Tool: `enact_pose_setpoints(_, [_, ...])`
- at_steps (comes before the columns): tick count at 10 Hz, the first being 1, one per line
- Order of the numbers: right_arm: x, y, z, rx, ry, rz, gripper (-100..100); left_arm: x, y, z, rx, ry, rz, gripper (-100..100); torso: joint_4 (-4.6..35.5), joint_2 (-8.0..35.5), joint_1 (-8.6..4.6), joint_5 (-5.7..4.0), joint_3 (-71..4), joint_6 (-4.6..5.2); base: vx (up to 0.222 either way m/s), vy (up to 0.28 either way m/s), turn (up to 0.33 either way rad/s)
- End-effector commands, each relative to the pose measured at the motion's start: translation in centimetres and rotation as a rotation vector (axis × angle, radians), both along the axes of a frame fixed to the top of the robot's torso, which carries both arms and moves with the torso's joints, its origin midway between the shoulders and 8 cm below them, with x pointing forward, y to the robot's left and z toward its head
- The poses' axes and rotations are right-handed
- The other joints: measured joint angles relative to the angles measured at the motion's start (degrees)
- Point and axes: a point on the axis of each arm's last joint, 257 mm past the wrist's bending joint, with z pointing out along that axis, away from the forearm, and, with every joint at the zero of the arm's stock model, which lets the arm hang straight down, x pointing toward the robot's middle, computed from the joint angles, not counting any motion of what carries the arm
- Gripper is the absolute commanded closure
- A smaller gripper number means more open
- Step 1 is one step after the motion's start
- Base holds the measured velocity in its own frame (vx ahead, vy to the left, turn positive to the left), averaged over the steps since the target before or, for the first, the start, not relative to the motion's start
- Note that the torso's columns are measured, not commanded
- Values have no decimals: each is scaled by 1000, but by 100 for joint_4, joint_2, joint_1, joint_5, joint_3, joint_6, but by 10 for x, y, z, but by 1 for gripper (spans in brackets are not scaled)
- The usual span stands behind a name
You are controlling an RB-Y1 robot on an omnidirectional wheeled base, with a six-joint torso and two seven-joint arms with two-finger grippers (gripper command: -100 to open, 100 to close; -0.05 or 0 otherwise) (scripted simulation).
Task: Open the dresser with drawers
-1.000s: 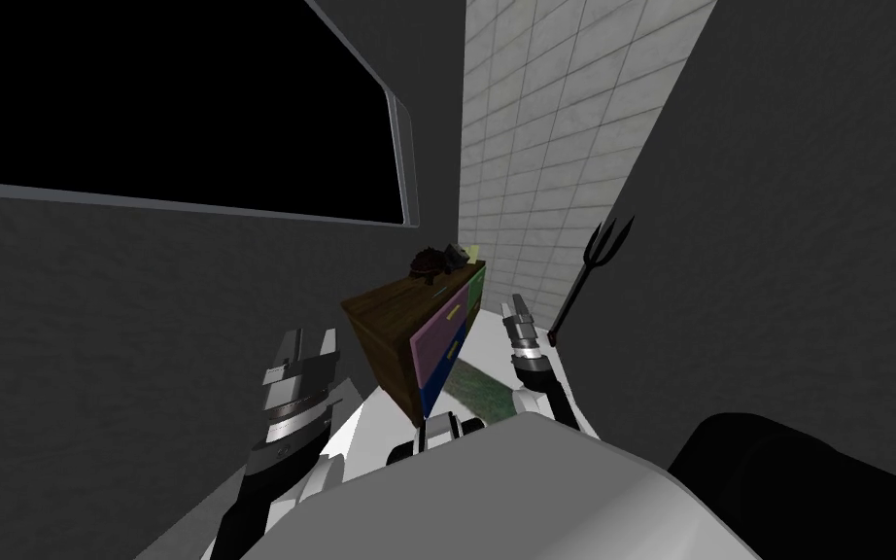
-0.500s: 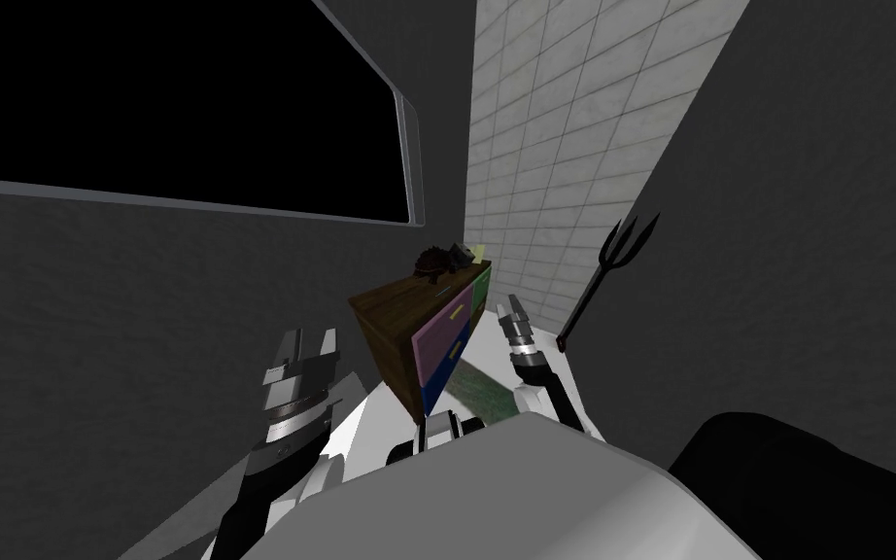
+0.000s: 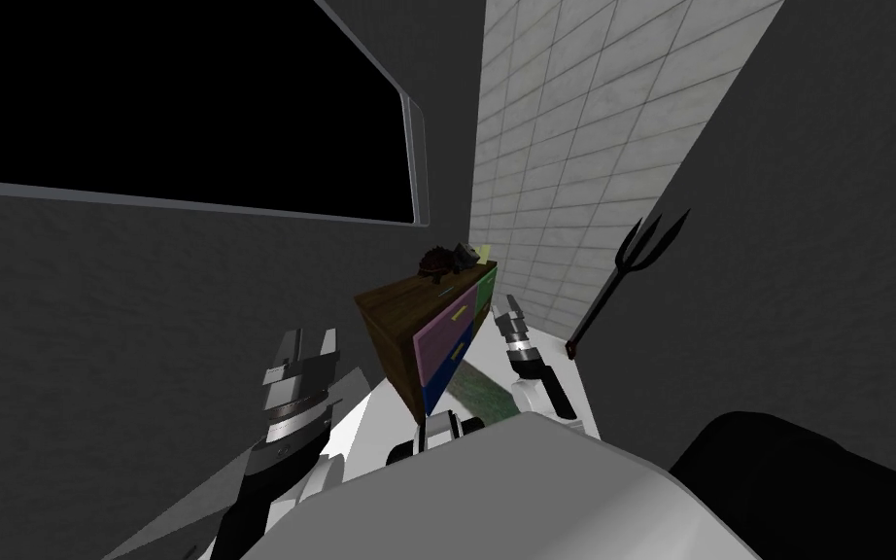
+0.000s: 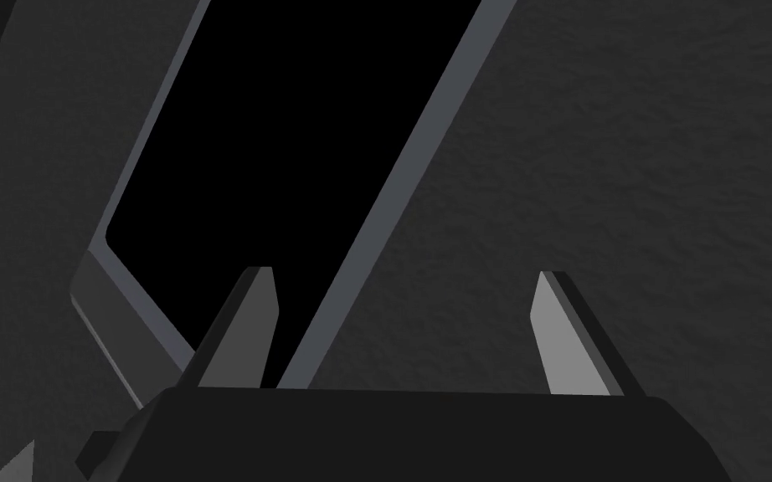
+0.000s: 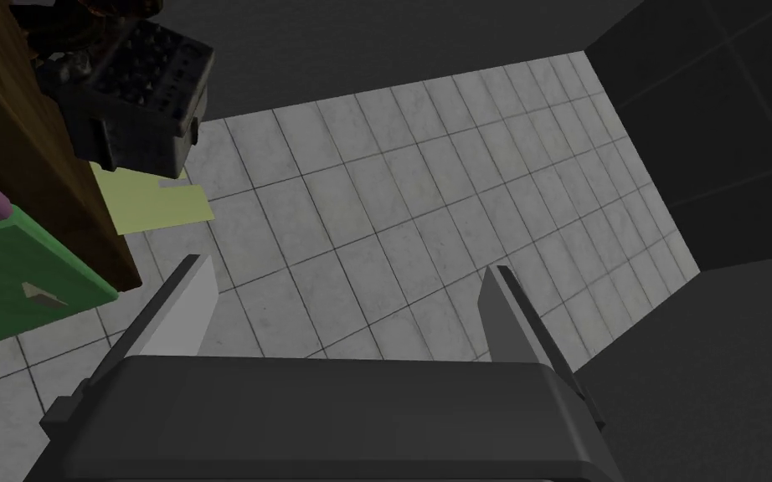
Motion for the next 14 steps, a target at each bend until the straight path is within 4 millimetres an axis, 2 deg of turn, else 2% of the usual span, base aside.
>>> enact_pose_setpoints(1, [11,-3,-12,93,34,49,-100,0,0,0,0,0,0,0,0,3,2,1,1,3,-1,-33,132])
enact_pose_setpoints(6, [28,-8,-30,260,82,120,-100,0,0,0,0,0,0,0,0,-1,-2,-1,-1,0,2,-37,97])
enact_pose_setpoints(11, [54,-7,-61,469,163,216,-100,0,0,0,0,0,0,0,0,0,-1,0,0,5,2,-42,116])
enact_pose_setpoints(12, [54,-9,-61,498,162,222,-100,0,0,0,0,0,0,0,0,-1,-3,-1,0,0,5,-42,82])
enact_pose_setpoints(13, [63,-6,-72,552,192,248,-100,0,0,0,0,0,0,0,0,1,-1,0,0,3,-3,-48,124])
enact_pose_setpoints(14, [63,-8,-73,580,190,255,-100,0,0,0,0,0,0,0,1,3,-3,-1,2,0,-2,-41,88])
